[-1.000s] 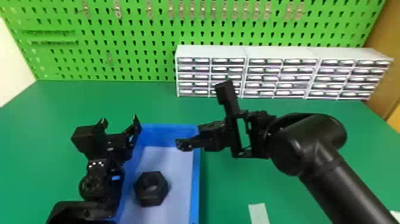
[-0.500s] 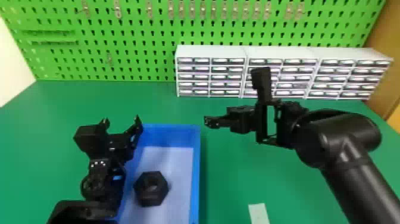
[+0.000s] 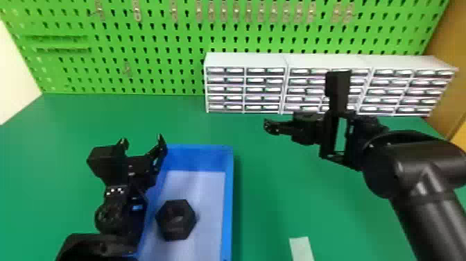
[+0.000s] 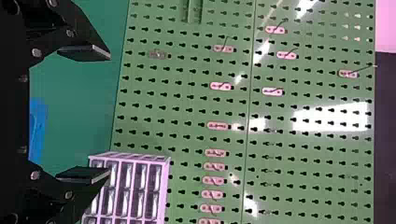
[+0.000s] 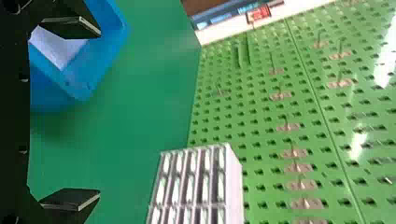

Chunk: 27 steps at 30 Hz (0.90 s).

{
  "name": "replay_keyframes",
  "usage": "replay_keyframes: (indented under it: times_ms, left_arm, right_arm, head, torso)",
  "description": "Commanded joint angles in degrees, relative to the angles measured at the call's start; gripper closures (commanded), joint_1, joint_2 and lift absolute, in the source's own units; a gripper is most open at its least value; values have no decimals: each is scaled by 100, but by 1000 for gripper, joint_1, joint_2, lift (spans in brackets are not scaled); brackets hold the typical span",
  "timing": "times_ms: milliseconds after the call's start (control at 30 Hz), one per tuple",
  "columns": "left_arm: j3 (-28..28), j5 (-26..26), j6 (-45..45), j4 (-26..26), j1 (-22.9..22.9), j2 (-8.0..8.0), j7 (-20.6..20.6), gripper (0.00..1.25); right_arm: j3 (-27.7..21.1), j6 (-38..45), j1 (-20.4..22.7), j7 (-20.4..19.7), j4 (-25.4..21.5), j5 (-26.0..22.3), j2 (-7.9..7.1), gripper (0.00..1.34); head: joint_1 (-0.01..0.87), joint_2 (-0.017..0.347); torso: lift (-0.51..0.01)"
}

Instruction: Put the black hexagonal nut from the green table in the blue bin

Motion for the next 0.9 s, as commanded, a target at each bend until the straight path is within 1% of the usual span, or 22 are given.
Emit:
replay_keyframes:
  times_ms: [0, 100, 200, 267, 400, 467, 700, 867]
  left_arm:
    - [0, -7, 15, 0, 6, 0, 0, 381]
    - [-9, -7, 15, 0, 15, 0, 0, 381]
    - [-9, -7, 24, 0, 24, 0, 0, 381]
    - [-9, -7, 33, 0, 24, 0, 0, 381]
    - [-18, -7, 68, 0, 24, 0, 0, 381]
    - [-26, -7, 77, 0, 24, 0, 0, 381]
    - [-44, -7, 77, 0, 24, 0, 0, 381]
    - [-70, -7, 85, 0, 15, -9, 0, 381]
  right_arm:
    - [-174, -287, 167, -255, -157, 51, 13, 101]
    - [-262, -577, 325, -528, -315, 183, 48, 104]
    - [-394, -797, 536, -844, -570, 403, 128, 107]
    - [-473, -920, 633, -976, -623, 421, 180, 108]
    - [-658, -1087, 870, -1257, -816, 658, 295, 108]
    - [-728, -1139, 967, -1354, -869, 675, 303, 108]
    - [-833, -1860, 1389, -1820, -887, 667, 374, 108]
    - [-842, -2194, 1556, -2013, -887, 754, 382, 108]
  head:
    - [657, 57]
    - [657, 57]
    - [657, 57]
    - [657, 57]
    - [657, 57]
    - [657, 57]
    - [657, 57]
    - [657, 57]
  torso:
    - [-95]
    - [-95]
    - [-95]
    - [-95]
    - [-95]
    - [-95]
    - [-95]
    - [-95]
